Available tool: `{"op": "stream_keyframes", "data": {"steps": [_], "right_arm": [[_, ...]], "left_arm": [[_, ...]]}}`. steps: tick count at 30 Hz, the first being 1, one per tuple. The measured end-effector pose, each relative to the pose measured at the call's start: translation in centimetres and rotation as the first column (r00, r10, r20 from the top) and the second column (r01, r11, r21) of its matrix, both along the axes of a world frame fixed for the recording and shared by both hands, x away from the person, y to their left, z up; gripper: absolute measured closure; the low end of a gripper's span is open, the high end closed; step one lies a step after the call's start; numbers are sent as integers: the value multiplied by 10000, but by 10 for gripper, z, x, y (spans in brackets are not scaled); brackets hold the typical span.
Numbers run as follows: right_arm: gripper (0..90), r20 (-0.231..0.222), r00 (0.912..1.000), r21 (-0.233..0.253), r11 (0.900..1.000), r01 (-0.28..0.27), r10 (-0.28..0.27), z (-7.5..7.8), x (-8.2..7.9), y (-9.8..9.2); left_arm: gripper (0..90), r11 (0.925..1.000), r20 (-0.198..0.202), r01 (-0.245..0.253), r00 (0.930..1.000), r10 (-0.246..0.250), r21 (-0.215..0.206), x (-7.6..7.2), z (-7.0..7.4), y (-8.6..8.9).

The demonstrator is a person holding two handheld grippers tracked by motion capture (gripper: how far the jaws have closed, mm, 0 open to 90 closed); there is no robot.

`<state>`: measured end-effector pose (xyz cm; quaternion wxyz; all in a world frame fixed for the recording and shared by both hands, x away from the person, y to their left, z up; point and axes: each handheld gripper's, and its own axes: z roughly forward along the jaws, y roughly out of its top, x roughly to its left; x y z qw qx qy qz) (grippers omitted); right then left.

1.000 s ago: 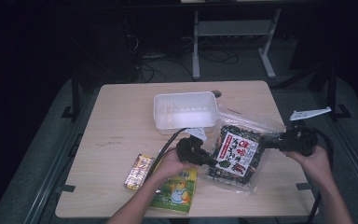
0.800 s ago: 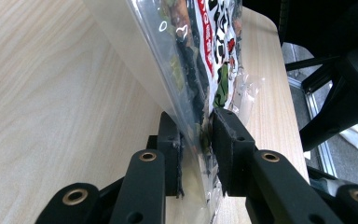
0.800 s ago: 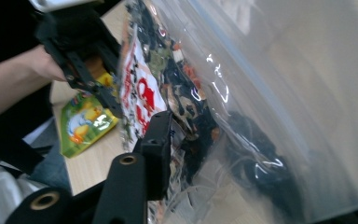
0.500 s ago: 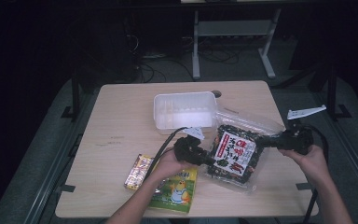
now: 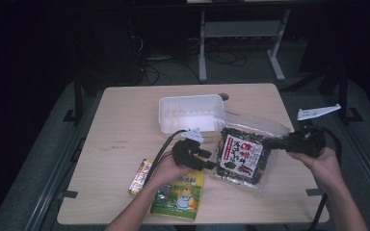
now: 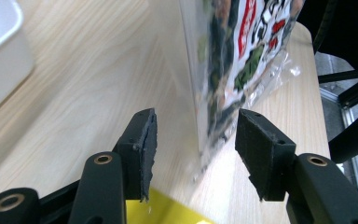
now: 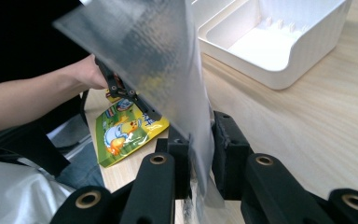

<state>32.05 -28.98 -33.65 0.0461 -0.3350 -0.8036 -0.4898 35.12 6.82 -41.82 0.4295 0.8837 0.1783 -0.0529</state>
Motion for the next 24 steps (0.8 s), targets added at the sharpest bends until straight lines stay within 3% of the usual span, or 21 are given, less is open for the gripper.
{"op": "stream_keyframes", "data": {"steps": [2,10,15,24], "right_arm": [[784,189,9998,-217,9997,87,-83,7,-2,3],[784,420,9986,-257,9991,341,-330,18,-3,4],[784,615,9966,-344,9978,575,-553,27,-1,4],[783,1012,9914,-472,9950,879,-828,39,1,7]], "left_arm": [[468,9999,144,-118,9998,118,20,-4,3,7],[444,9986,438,-388,9983,372,352,-15,5,20],[404,9979,409,-580,9975,568,293,-21,7,31],[342,9938,578,-969,9939,937,551,-32,8,49]]}}
